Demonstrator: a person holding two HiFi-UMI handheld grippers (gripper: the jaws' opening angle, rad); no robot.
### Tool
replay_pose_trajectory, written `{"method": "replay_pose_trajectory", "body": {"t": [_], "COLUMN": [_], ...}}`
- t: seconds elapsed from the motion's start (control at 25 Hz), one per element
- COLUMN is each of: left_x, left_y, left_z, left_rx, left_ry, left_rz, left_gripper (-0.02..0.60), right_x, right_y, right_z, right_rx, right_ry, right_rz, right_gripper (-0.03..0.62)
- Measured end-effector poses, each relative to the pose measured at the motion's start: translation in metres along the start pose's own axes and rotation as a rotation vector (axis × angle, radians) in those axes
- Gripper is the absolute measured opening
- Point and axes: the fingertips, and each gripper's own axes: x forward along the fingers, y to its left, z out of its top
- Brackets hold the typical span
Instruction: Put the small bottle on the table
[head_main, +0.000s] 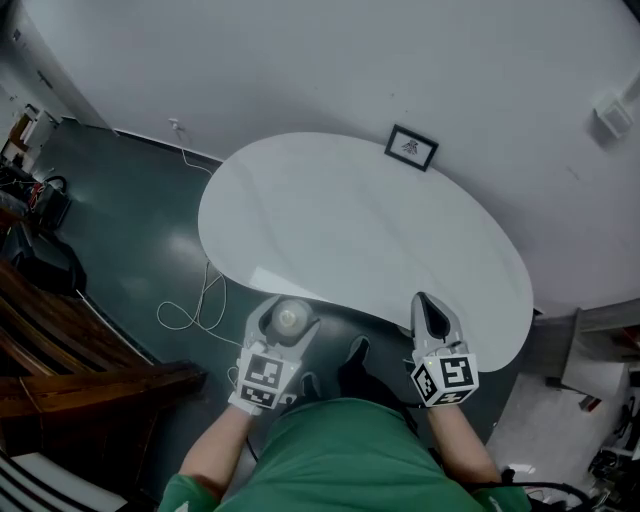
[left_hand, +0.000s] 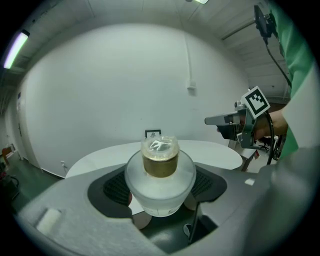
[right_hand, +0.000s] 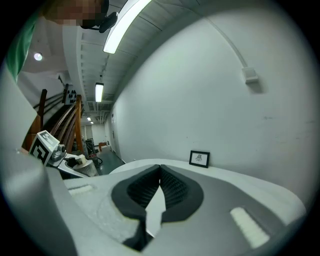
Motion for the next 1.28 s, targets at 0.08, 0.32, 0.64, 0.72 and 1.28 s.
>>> {"method": "replay_pose_trajectory", "body": {"t": [0.08, 0.32, 0.64, 0.72, 1.28], "left_x": [0.012, 0.037, 0.055, 0.061, 0.117], "left_y": [0.001, 0.004, 0.008, 0.01, 0.047], "left_z": [0.004, 0.018, 0.026, 0.025, 0.002], "left_rx": [-0.01, -0.028, -0.046, -0.047, 0.027], "left_ry": [0.004, 0.008, 0.013, 0.016, 0.047], "left_rz": [0.019, 0.069, 0.118, 0.118, -0.042], "left_gripper": [0.345, 0.345, 0.345, 0.345, 0.345], "right_x": [0.013, 0.041, 0.061, 0.063, 0.068], "right_y": [-0.012, -0.034, -0.053, -0.056, -0.074], "right_z": [0.003, 0.006, 0.015, 0.013, 0.011], "right_rx": [0.001, 0.012, 0.012, 0.015, 0.046], "right_ry": [0.003, 0.015, 0.008, 0.015, 0.052], "right_rz": [0.02, 0.08, 0.137, 0.138, -0.029], "right_gripper": [0.003, 0.003, 0.003, 0.003, 0.003]}}
